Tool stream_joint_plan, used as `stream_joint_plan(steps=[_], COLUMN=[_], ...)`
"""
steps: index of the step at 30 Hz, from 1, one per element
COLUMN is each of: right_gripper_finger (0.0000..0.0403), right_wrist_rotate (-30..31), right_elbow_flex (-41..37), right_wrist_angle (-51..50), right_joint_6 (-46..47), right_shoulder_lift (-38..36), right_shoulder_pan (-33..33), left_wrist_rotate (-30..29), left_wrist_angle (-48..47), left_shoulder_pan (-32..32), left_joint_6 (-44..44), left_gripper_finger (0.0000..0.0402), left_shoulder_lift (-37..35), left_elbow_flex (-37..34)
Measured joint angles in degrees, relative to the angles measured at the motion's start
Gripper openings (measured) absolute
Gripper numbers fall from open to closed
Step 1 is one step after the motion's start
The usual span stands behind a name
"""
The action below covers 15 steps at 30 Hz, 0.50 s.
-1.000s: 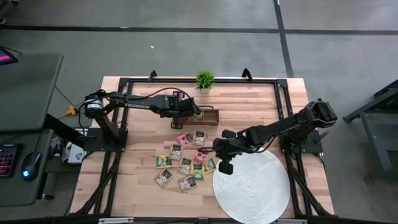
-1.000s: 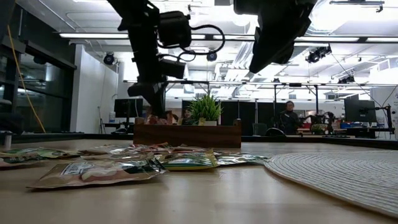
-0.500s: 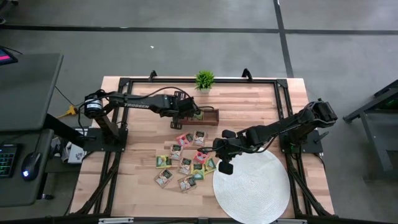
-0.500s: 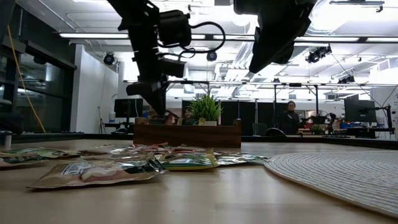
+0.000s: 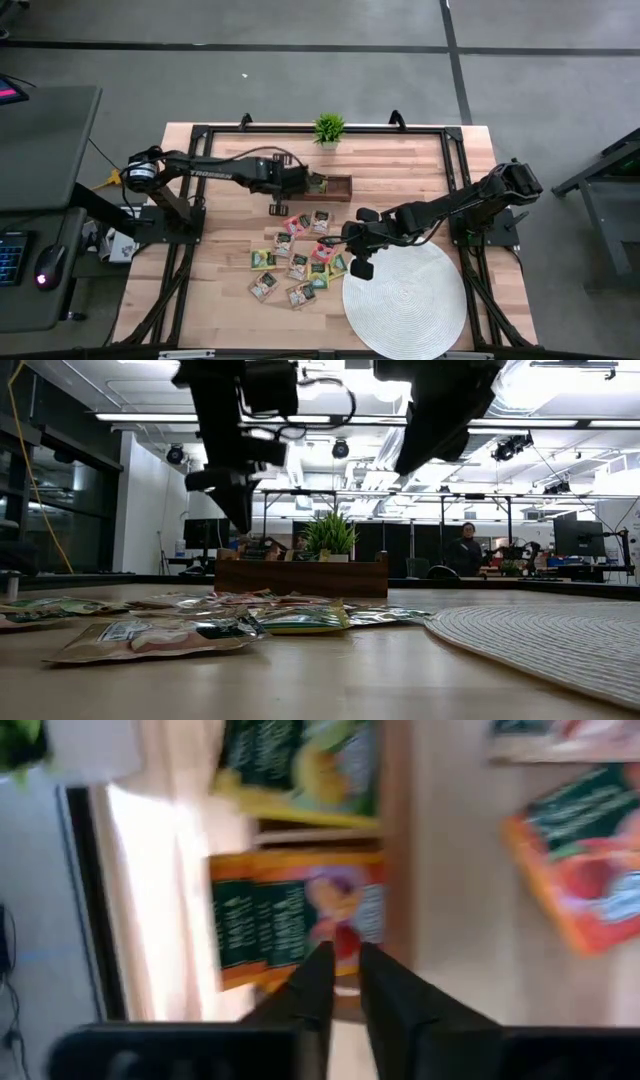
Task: Pick & Place Tea
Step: Put the orange tea bag into the left section of the wooden organizer
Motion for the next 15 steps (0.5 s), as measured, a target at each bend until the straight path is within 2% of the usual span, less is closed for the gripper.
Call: stream_joint_plan(steps=[3,9,15], right_gripper_finger=[0.0000,0.0001,0.0002], right_wrist_rotate=[2.18,5.87,4.46], right_elbow_flex=[0.00,0.00,0.00], right_wrist_angle=[2.69,8.36,12.18], right_joint_6=[-0.28,1.55,2.43], right_shoulder_lift=[0.00,0.02,1.83], right_shoulder_pan=[-0.16,-1.00,-2.62], left_wrist_rotate=[0.20,1.52,3.06], left_wrist_angle=[-0.87,1.05,7.13], left_shoulder_pan=[-3.14,-8.98,-15.50], left_joint_6=[-2.57,-14.58,-25.88], left_gripper_finger=[0.0007,0.0002,0.0001], left_shoulder_lift=[-0.64,-0.66,-1.42], left_elbow_flex=[-0.02,-2.89,-9.78])
